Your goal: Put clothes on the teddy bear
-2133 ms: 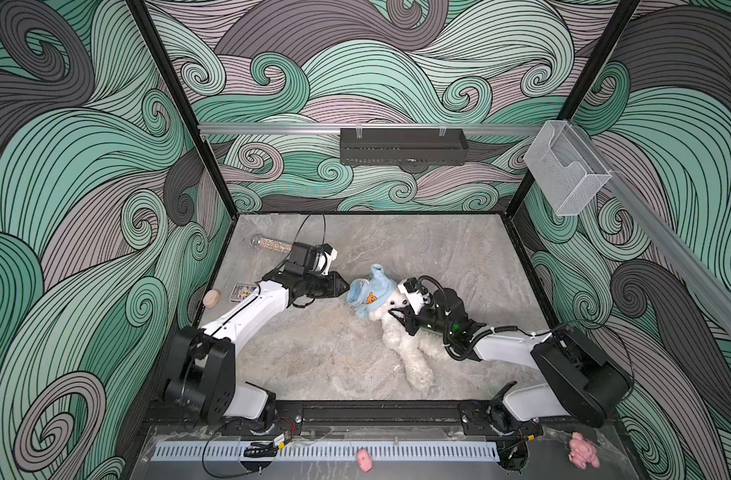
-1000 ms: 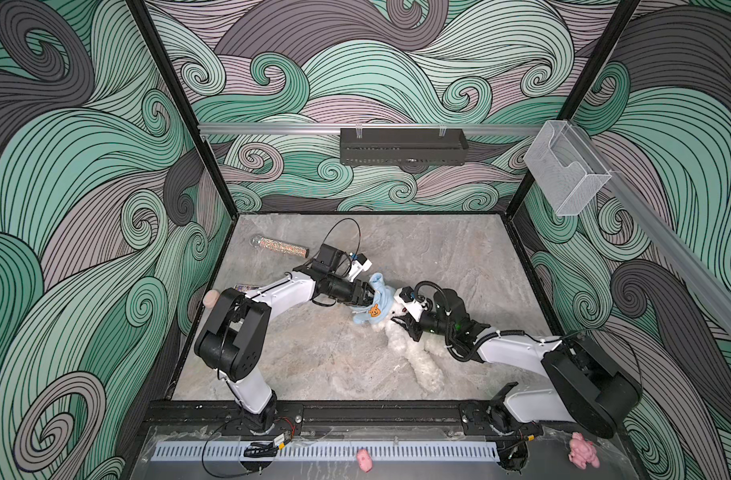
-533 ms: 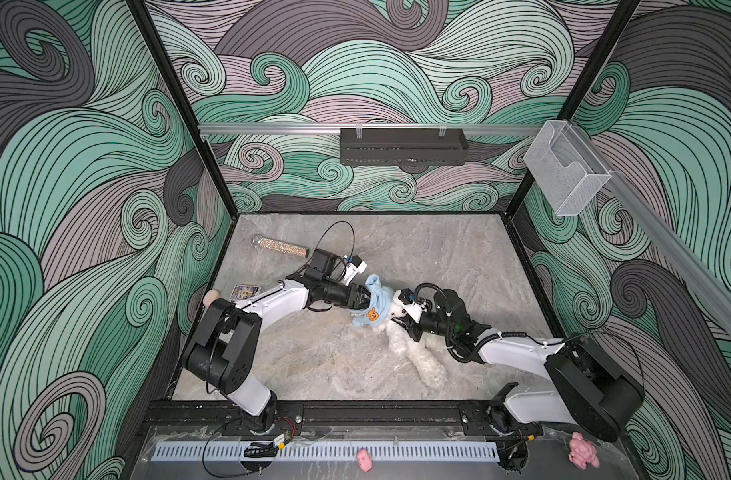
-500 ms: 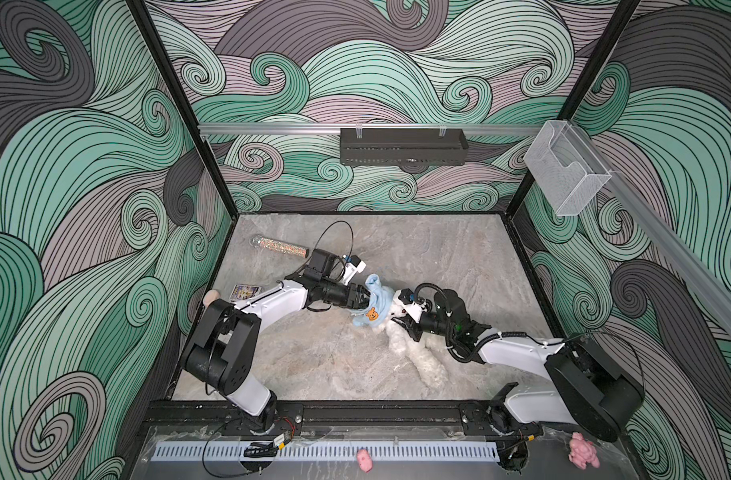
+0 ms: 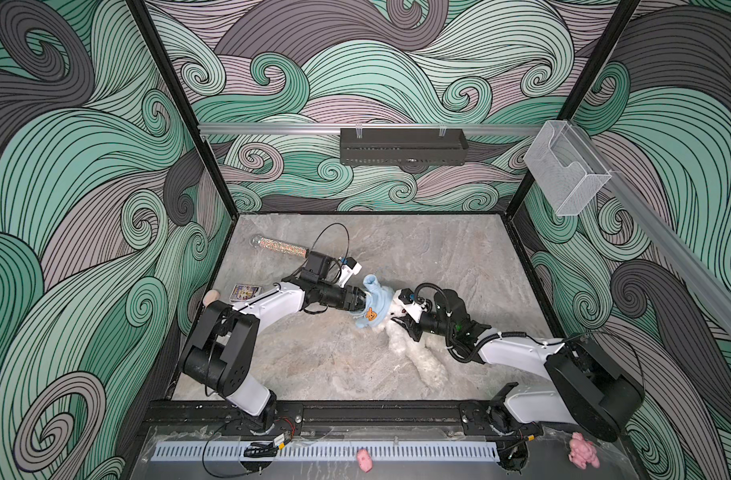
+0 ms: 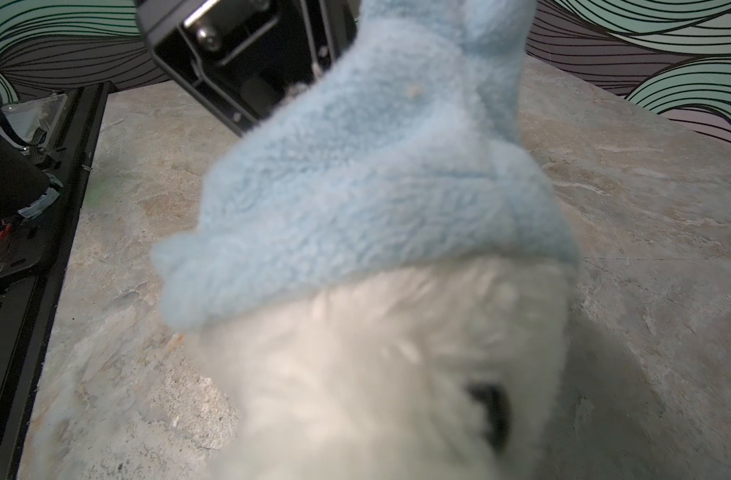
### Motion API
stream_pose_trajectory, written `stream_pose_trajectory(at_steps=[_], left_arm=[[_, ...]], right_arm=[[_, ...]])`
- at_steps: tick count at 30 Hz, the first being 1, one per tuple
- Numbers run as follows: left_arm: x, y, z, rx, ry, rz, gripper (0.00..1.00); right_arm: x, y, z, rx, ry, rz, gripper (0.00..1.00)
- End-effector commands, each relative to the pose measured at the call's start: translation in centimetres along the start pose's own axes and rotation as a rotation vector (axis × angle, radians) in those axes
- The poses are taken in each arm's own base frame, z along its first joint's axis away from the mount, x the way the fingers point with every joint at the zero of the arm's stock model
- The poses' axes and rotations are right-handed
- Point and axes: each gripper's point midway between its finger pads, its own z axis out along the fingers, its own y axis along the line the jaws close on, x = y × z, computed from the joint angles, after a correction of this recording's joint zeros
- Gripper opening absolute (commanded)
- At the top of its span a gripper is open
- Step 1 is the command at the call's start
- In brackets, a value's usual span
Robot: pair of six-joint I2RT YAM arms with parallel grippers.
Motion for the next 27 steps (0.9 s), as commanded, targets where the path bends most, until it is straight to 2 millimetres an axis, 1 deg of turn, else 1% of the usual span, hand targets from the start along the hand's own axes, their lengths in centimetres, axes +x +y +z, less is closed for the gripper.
stream_pose_trajectory(at_steps=[1, 3, 8, 10, 14, 17, 20, 23, 25, 27], left_arm=[[0.0, -2.1, 1.3, 0.061, 0.034, 0.079, 0.61], [-0.2, -3.1, 1.8, 0.093, 0.037, 0.109, 0.6], [-1.3, -4.2, 2.7, 0.16, 0.018, 0.089, 0.61], [-1.4, -4.5, 2.9, 0.173, 0.023, 0.082, 0.62], [-0.7, -4.5, 3.5, 0.165, 0.064, 0.077, 0.64], [-0.7, -5.1, 3.9, 0.188, 0.071, 0.077, 0.65], [-1.1, -6.3, 3.9, 0.238, 0.057, 0.08, 0.65], [-1.4, -6.9, 3.7, 0.252, 0.05, 0.085, 0.63], [-1.5, -7.2, 3.3, 0.24, 0.05, 0.097, 0.6], [-1.3, -6.9, 2.8, 0.182, 0.055, 0.107, 0.59]], right_arm=[[-2.3, 0.3, 0.1, -0.023, -0.086, -0.045, 0.06], [-2.7, 0.4, 0.2, -0.035, -0.096, -0.044, 0.06], [-2.7, 0.7, 0.7, -0.053, -0.093, -0.047, 0.07], [-2.6, 0.7, 0.8, -0.054, -0.09, -0.053, 0.07], [-2.7, 1.0, 1.0, -0.065, -0.09, -0.062, 0.07], [-3.0, 1.1, 1.3, -0.076, -0.092, -0.071, 0.08], [-3.1, 1.2, 1.6, -0.083, -0.092, -0.081, 0.08], [-3.1, 1.3, 1.8, -0.089, -0.091, -0.087, 0.08], [-2.9, 1.1, 1.9, -0.081, -0.081, -0.091, 0.08], [-2.7, 0.9, 1.7, -0.062, -0.075, -0.099, 0.08]])
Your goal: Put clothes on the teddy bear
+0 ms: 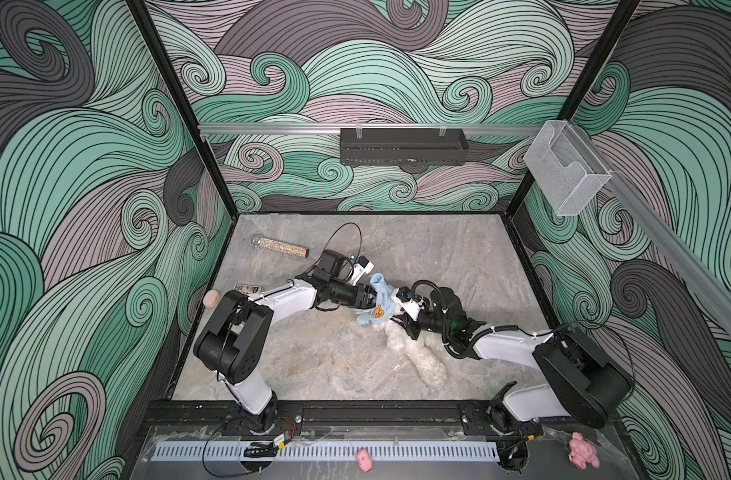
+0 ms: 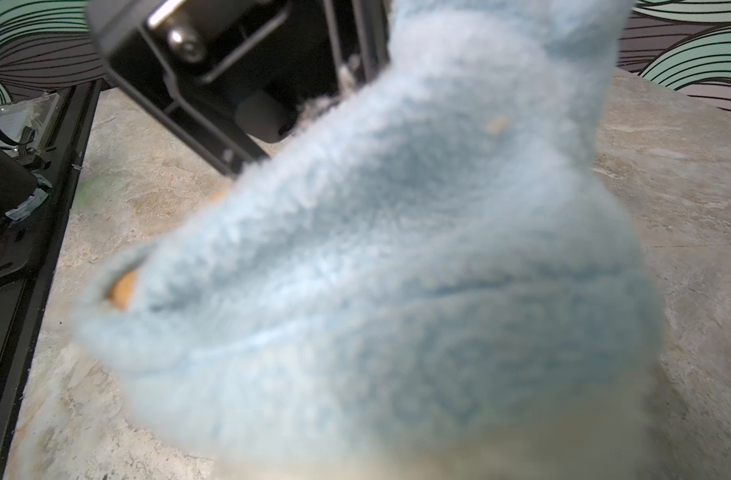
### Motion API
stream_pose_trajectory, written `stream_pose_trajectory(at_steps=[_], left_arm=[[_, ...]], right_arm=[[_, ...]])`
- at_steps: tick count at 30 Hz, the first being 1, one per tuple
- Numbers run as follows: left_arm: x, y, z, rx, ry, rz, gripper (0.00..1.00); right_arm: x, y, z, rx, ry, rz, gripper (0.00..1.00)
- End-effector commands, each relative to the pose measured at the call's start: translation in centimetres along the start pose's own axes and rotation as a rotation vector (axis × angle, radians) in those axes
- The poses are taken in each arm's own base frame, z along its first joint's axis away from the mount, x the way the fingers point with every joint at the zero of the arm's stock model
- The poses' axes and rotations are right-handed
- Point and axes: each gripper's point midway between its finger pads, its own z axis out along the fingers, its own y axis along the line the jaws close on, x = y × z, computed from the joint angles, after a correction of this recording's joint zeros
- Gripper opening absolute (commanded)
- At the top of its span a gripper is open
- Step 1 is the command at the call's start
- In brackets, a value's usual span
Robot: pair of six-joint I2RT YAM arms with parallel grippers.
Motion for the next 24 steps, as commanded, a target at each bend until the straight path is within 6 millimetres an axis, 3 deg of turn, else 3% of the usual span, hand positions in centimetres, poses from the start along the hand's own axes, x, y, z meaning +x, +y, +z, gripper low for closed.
stream_pose_trajectory(at_steps=[1, 5, 8, 13, 22, 24], left_arm=[[-0.2, -4.8, -0.1, 0.056, 0.034, 0.129, 0.59], [-0.1, -2.4, -1.7, -0.163, 0.025, 0.117, 0.59], [-0.1, -2.1, -2.1, -0.197, 0.021, 0.102, 0.57], [0.0, -2.8, -2.0, -0.168, 0.025, 0.098, 0.47], [-0.5, -5.3, -2.6, -0.067, -0.029, 0.16, 0.44], [-0.4, -5.1, -2.2, -0.058, -0.013, 0.146, 0.43]], right_arm=[[-3.2, 1.2, 0.5, -0.042, -0.089, -0.128, 0.08], [-3.0, 1.0, 0.2, -0.029, -0.078, -0.134, 0.08], [-2.8, 1.1, 0.2, -0.03, -0.072, -0.127, 0.08], [-2.8, 1.0, 0.4, -0.029, -0.071, -0.122, 0.08], [-2.5, 1.1, 0.6, -0.044, -0.057, -0.121, 0.07], [-2.8, 1.2, 0.6, -0.05, -0.066, -0.123, 0.07]])
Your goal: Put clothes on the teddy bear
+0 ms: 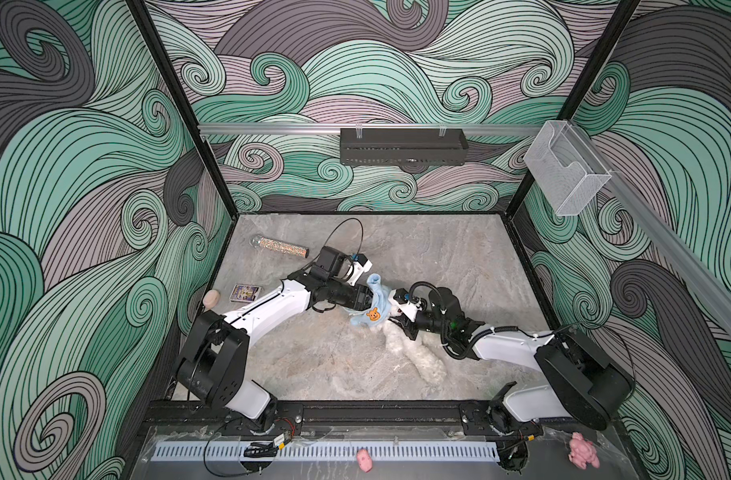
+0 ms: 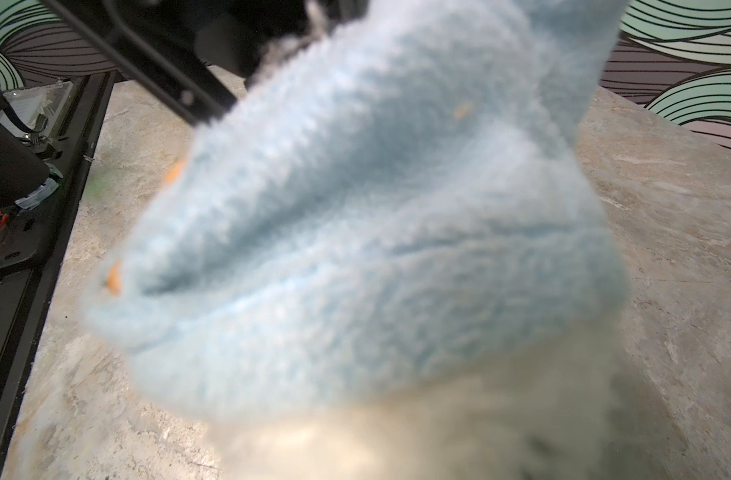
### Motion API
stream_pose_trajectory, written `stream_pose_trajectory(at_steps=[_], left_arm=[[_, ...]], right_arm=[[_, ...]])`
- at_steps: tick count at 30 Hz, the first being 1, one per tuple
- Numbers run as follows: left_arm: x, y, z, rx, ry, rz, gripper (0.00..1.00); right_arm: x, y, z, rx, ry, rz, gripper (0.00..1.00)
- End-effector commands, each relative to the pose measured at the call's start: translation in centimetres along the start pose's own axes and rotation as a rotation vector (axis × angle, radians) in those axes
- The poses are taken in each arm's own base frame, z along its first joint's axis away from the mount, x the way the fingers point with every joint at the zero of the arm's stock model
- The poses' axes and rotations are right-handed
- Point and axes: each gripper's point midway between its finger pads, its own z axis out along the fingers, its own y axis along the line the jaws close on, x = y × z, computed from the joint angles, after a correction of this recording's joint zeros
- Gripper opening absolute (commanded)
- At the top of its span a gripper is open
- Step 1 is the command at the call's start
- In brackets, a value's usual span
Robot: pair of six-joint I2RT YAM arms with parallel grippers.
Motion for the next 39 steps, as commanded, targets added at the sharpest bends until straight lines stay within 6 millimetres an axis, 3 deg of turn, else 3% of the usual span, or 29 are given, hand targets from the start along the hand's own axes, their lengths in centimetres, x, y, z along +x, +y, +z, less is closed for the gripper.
stream_pose_trajectory(at_steps=[1, 6, 17, 21, 25, 28, 31, 35, 39], left_arm=[[-0.5, -3.0, 0.3, 0.131, 0.002, 0.054, 0.43], [0.4, -3.0, 1.8, 0.208, 0.064, 0.006, 0.43], [1.9, -5.8, 5.2, 0.385, 0.166, -0.007, 0.55], [3.3, -5.7, 6.1, 0.395, 0.218, -0.022, 0.49], [3.7, -6.9, 6.6, 0.447, 0.244, -0.006, 0.35], [2.9, -7.7, 6.0, 0.469, 0.204, 0.033, 0.2], [1.6, -6.6, 4.6, 0.39, 0.116, 0.064, 0.02], [-1.0, -3.4, 2.0, 0.265, -0.063, 0.056, 0.0], [-3.0, -0.7, -0.4, 0.141, -0.211, 0.082, 0.0]], right_arm=[[-2.0, 0.5, 0.5, -0.035, -0.054, -0.064, 0.07], [-3.2, 0.6, 0.4, -0.047, -0.088, -0.071, 0.08], [-5.9, 0.4, 0.9, -0.063, -0.182, -0.073, 0.11], [-6.4, -0.4, 0.8, -0.019, -0.205, -0.079, 0.14], [-7.2, -0.9, 1.1, -0.004, -0.229, -0.056, 0.19], [-7.0, -2.5, 1.3, 0.076, -0.22, -0.017, 0.22], [-5.2, -4.1, 0.8, 0.172, -0.163, 0.035, 0.28], [-1.9, -5.1, -0.5, 0.243, -0.066, 0.133, 0.43], [0.1, -4.5, -2.7, 0.272, 0.033, 0.234, 0.61]])
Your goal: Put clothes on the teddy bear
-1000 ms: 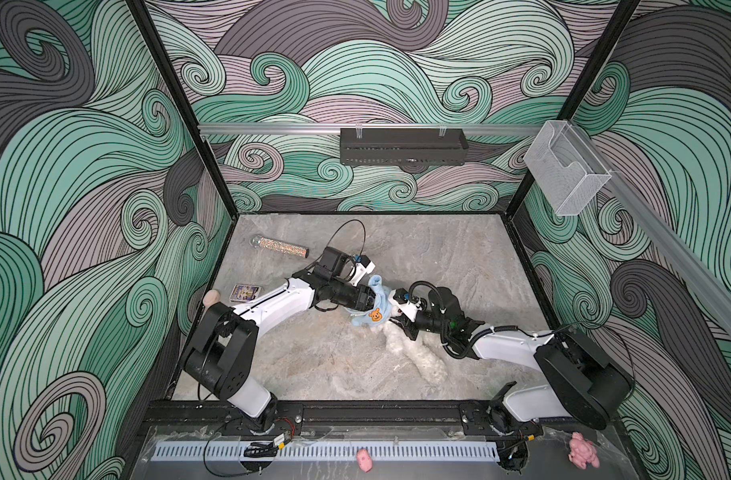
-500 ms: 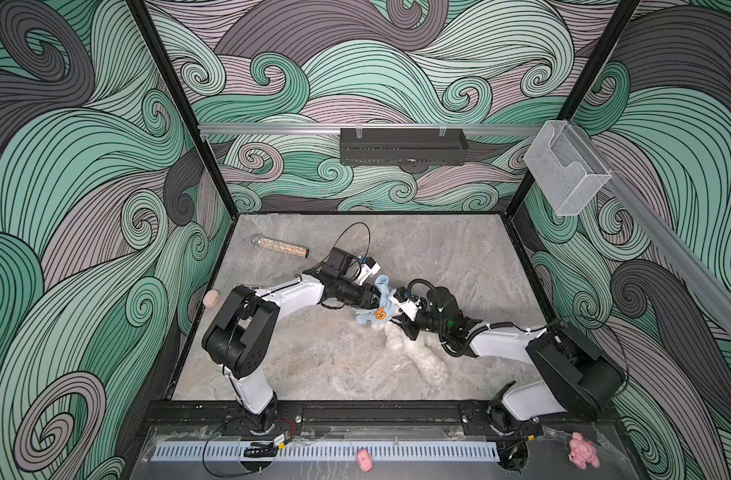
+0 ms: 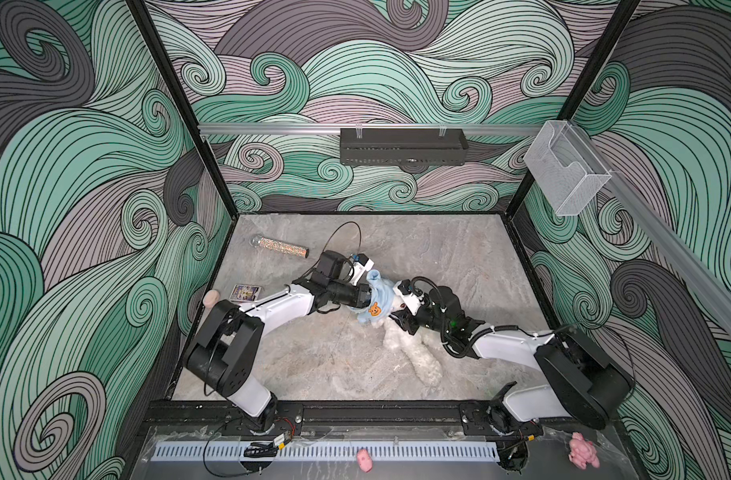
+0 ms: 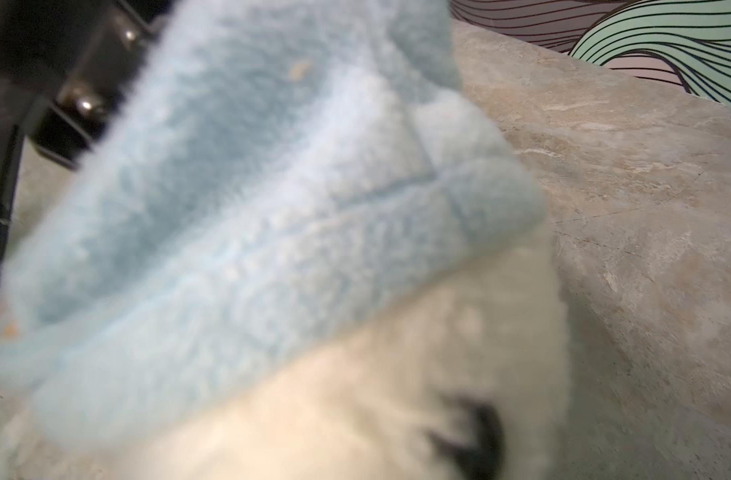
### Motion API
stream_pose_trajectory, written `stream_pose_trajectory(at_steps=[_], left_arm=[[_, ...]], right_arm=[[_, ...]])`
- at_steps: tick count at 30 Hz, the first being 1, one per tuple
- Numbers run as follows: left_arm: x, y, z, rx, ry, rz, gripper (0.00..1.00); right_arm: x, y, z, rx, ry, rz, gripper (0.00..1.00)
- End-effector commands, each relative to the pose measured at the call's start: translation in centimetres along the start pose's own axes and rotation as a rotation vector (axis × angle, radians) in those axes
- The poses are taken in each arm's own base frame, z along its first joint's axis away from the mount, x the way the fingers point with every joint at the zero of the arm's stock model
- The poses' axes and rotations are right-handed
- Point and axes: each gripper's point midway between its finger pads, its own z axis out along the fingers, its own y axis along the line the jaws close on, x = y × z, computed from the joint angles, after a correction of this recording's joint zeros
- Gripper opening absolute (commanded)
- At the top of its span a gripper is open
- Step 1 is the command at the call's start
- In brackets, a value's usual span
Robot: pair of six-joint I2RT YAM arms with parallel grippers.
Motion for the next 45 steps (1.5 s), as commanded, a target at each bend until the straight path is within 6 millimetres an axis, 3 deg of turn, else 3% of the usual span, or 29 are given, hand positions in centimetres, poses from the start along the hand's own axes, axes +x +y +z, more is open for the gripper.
stream_pose_trajectory(at_steps=[1, 5, 10, 15, 20, 34, 39, 41, 45], left_arm=[[-2.0, -1.1, -1.6, 0.001, -0.101, 0.111, 0.0], [-2.2, -0.9, -2.2, -0.042, -0.13, 0.222, 0.0], [-2.5, -1.4, -2.6, -0.041, -0.186, 0.359, 0.0], [-2.5, -2.8, -3.1, -0.026, -0.234, 0.497, 0.0], [-2.1, -2.9, -3.1, -0.039, -0.217, 0.527, 0.0], [-1.5, -2.7, -2.7, -0.048, -0.194, 0.533, 0.0], [-1.6, -2.6, -2.8, -0.066, -0.203, 0.529, 0.0], [-1.5, -2.6, -2.9, -0.07, -0.205, 0.53, 0.0], [-1.0, -2.5, -3.3, -0.083, -0.204, 0.537, 0.0]], right_arm=[[0.0, -1.5, -2.1, 0.101, 0.026, 0.074, 0.65], [-1.2, -0.5, -5.1, 0.088, 0.027, 0.126, 0.74], [-6.2, 2.7, -7.9, -0.083, -0.072, 0.211, 0.78], [-9.9, 3.3, -7.0, -0.164, -0.053, 0.392, 0.61], [-11.5, 2.9, -5.0, -0.188, -0.013, 0.477, 0.42], [-10.2, 1.8, -2.3, -0.151, 0.056, 0.504, 0.26], [-9.9, 1.8, -2.0, -0.154, 0.064, 0.521, 0.09], [-9.6, 0.9, -2.4, -0.095, 0.064, 0.522, 0.0], [-8.4, -2.1, -3.9, 0.06, 0.05, 0.558, 0.0]])
